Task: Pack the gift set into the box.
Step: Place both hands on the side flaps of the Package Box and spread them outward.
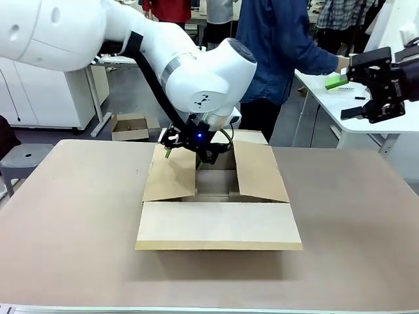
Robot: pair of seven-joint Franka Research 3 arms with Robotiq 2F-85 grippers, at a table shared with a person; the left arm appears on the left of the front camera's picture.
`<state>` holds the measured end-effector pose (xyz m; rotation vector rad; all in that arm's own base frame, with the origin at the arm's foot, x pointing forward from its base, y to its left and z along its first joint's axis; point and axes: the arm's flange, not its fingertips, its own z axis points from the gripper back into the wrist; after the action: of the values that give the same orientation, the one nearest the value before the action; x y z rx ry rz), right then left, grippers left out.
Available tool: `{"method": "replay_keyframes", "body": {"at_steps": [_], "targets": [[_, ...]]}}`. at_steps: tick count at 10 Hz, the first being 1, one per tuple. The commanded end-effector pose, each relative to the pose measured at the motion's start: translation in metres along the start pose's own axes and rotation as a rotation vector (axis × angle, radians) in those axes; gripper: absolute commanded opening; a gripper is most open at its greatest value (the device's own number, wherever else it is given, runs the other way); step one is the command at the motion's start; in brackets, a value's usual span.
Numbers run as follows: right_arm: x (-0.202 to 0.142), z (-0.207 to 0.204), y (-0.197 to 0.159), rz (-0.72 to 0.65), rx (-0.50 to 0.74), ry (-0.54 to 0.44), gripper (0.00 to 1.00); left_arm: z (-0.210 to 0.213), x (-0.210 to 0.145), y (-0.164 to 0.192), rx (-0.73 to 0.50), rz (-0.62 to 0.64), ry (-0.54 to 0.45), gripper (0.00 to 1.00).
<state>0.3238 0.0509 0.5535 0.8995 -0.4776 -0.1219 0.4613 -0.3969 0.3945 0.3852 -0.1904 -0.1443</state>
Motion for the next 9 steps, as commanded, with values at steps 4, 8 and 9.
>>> {"method": "replay_keyframes", "body": {"at_steps": [4,8,9], "targets": [[0.003,-0.002,0.000,0.024,0.025,-0.006,1.00,0.008,0.002,0.010,0.096,0.002,0.028,1.00],[0.003,-0.002,0.000,0.024,0.025,-0.006,1.00,0.017,0.000,0.026,0.125,0.028,0.002,1.00],[0.003,-0.002,0.000,0.024,0.025,-0.006,1.00,0.022,-0.001,0.030,0.136,0.037,-0.013,1.00]]}}
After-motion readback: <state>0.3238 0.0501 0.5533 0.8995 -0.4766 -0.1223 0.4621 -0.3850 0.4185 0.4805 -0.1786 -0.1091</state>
